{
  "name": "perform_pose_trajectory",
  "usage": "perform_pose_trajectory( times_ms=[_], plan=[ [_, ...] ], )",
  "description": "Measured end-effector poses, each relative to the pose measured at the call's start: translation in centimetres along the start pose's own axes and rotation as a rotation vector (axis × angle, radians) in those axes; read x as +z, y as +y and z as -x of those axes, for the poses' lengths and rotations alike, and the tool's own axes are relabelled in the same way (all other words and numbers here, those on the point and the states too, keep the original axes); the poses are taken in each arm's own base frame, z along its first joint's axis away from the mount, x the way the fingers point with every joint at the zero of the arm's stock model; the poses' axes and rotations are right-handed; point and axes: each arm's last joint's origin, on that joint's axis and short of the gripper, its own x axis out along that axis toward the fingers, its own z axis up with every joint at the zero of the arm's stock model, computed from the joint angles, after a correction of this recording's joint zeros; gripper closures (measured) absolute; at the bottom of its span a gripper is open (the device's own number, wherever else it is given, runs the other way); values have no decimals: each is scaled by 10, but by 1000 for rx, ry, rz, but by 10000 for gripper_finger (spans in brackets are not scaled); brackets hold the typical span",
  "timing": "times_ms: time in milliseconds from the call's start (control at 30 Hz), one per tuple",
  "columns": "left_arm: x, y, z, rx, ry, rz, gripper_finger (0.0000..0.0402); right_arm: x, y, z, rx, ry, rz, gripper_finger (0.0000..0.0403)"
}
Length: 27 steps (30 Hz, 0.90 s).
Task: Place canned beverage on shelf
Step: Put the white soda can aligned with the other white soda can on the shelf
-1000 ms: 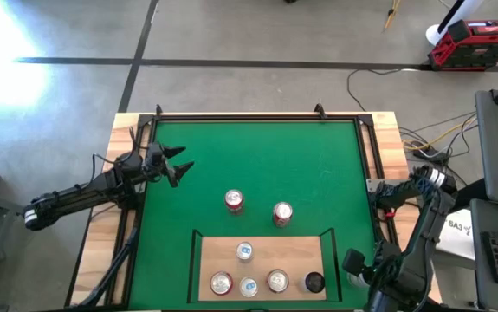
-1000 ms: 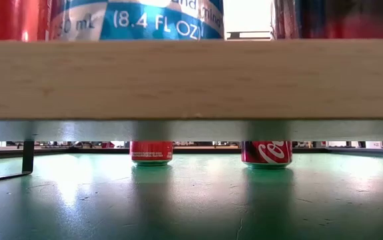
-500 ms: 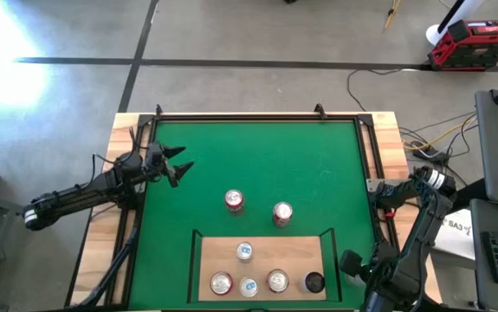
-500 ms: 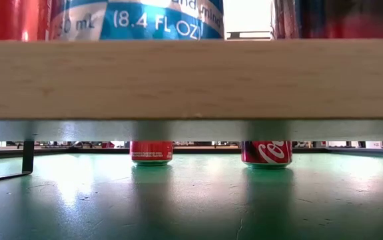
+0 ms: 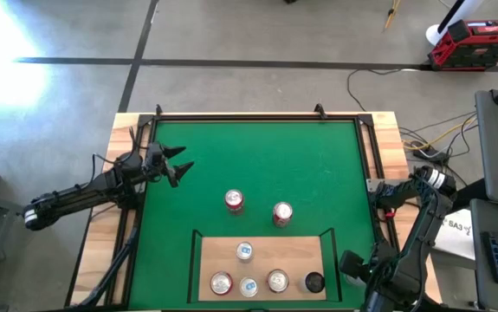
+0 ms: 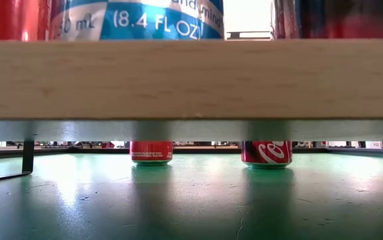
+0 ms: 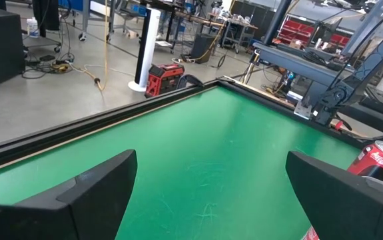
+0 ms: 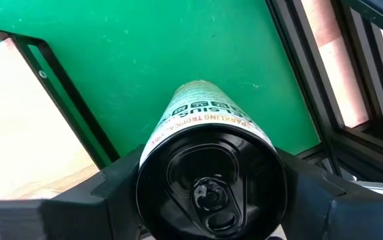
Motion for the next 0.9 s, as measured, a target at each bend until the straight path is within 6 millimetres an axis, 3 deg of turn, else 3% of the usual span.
perform_pose_trajectory(
  times_ms=[200,367,600,900],
  plan=[
    [0,0,0,0,0,0,32,11,5,5,68,-59,1,147],
    [0,0,0,0,0,0,32,33,20,25,97,-87,53,150],
    [0,0,0,0,0,0,32,73,48,46,108,-40,166,150],
    [0,0,0,0,0,0,32,135,80,53,164,-32,267,147]
  ],
)
